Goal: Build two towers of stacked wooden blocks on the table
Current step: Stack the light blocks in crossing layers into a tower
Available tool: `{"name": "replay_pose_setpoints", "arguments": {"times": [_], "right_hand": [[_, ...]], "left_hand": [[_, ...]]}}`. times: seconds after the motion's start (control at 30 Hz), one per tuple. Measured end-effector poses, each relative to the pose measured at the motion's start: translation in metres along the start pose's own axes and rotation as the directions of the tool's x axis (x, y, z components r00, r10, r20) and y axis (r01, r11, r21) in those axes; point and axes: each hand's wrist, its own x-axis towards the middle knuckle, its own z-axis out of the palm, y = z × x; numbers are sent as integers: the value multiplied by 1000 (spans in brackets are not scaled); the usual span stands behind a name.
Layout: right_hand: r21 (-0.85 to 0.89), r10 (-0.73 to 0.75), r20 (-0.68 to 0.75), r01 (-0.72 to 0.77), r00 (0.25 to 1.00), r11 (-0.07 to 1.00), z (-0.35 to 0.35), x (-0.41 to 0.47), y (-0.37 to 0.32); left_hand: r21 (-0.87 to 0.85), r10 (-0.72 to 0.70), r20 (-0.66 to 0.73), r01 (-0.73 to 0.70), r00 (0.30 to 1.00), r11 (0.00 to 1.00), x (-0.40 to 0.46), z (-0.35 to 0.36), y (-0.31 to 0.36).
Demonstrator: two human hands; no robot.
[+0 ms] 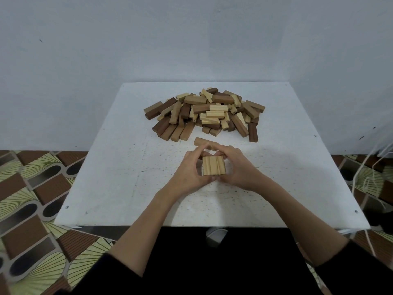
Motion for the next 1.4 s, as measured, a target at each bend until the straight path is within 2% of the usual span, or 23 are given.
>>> {"name": "replay_pose_setpoints", "arguments": {"times": [0.2, 0.4, 0.57, 0.83, 1.4], "right_hand": [[21, 65, 22, -65, 998, 998, 3, -3, 0], [-66, 196, -4, -195, 981, 979, 11, -14, 4], [-280, 136, -88, -155, 987, 947, 22, -27, 7], [-474, 145, -35, -144, 989, 869, 31, -25, 12], [-554, 173, -10, -149, 985, 819, 33, -24, 11]], "left_hand": [[3, -16, 7, 16, 1000, 1000, -3, 1, -4], [212, 5, 6, -6, 1000, 977, -16, 4, -1], [432, 24, 14, -28, 1000, 901, -21, 9, -2], [595, -26, 81, -28, 996, 803, -21, 14, -4], [627, -35, 82, -24, 996, 779, -21, 15, -7]]}}
